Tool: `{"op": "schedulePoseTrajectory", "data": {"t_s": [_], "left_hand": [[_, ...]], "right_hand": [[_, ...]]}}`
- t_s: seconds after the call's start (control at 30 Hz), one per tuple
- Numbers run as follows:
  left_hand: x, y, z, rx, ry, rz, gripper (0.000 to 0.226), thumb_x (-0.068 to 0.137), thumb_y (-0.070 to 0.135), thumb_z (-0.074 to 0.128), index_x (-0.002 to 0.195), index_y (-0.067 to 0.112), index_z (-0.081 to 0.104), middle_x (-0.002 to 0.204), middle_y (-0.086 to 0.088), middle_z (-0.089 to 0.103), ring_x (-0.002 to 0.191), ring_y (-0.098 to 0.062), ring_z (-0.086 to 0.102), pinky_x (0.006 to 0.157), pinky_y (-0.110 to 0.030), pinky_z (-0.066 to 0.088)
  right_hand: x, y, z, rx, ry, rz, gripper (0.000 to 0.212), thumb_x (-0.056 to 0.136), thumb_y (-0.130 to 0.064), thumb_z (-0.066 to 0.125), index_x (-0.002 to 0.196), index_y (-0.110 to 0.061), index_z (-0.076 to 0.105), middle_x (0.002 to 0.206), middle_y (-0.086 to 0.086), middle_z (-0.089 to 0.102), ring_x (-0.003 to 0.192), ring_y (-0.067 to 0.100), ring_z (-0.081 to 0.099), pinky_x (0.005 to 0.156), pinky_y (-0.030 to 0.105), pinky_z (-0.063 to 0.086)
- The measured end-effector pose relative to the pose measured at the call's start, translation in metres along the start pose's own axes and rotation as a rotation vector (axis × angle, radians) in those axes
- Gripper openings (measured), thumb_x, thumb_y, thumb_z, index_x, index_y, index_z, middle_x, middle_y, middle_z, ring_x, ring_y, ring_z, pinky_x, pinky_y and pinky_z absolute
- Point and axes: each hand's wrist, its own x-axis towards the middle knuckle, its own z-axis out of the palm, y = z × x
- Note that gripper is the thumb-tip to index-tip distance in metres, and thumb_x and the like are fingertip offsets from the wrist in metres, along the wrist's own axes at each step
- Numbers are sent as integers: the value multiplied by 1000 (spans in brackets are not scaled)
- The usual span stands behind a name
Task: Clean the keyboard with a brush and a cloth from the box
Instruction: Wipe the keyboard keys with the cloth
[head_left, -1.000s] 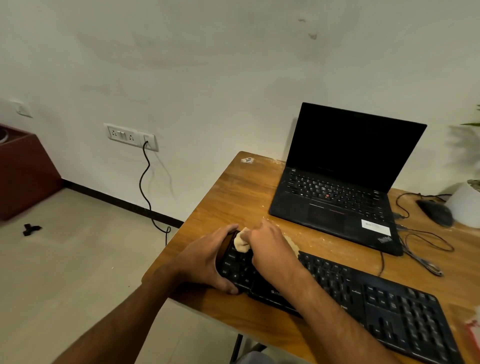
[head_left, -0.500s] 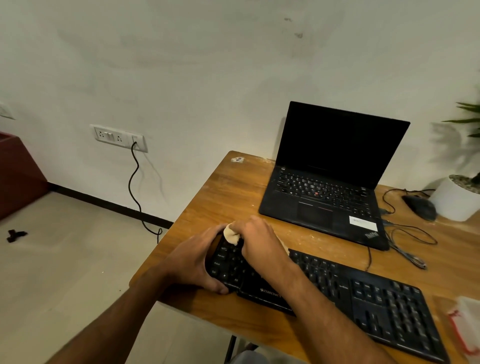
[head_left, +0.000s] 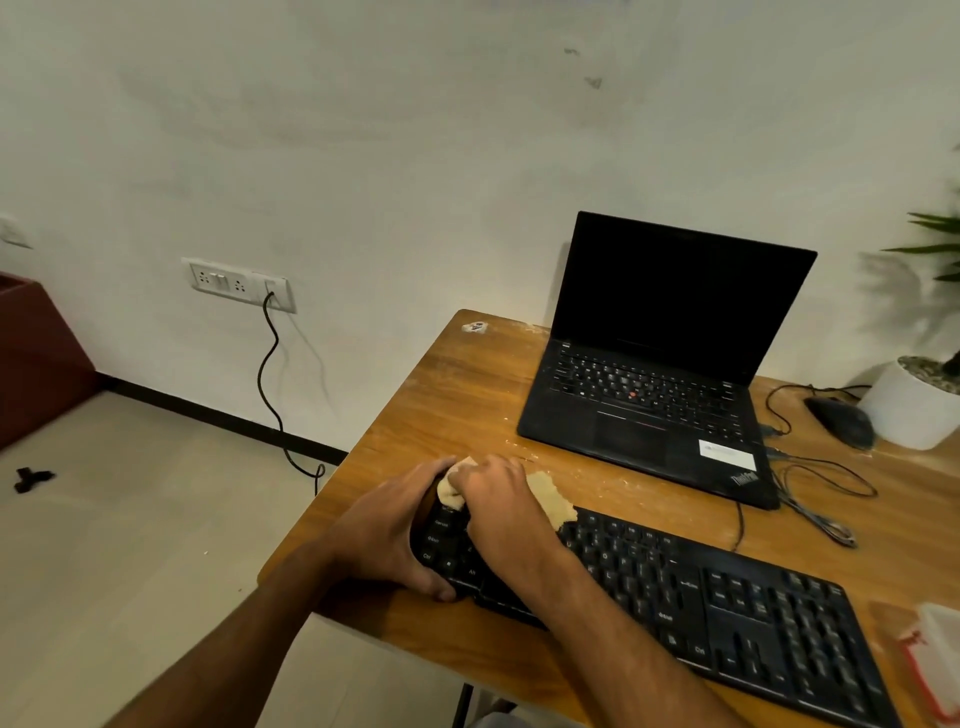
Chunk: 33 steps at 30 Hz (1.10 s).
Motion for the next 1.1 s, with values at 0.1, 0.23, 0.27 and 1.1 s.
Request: {"op": "schedulePoseTrajectory", "data": {"t_s": [0.1, 0.23, 0.27, 1.1], "left_hand": [[1, 0, -1, 8, -3, 3, 141, 53, 74, 91, 164, 34, 13, 159, 20, 36, 146, -3, 37, 122, -40, 39], [0, 1, -1, -10, 5, 9, 136, 53, 72, 92, 162, 37, 18, 152, 25, 42, 140, 2, 42, 118, -37, 42], [0, 2, 0, -6, 5, 7, 137, 53, 72, 92, 162, 36, 17, 154, 24, 41, 141, 2, 41, 119, -36, 41], [2, 0, 1, -12, 36, 19, 130, 55, 61, 96, 160, 34, 24, 150, 22, 45, 138, 1, 44, 117, -36, 44]], "right_hand": [[4, 2, -8, -8, -44, -9, 33, 75, 13, 53, 90, -11, 69, 84, 5, 65, 83, 22, 52, 85, 33, 43], [15, 8, 0, -1, 2, 50, 50, 71, 15, 55, 100, -21, 73, 90, -2, 72, 90, 21, 61, 87, 39, 49], [11, 6, 3, -8, 4, 43, 51, 71, 15, 54, 102, -21, 71, 94, -3, 71, 95, 20, 58, 90, 41, 47], [13, 9, 7, 46, 11, 48, 54, 85, 11, 58, 114, -32, 73, 88, -5, 55, 88, 11, 45, 63, 17, 29]]}}
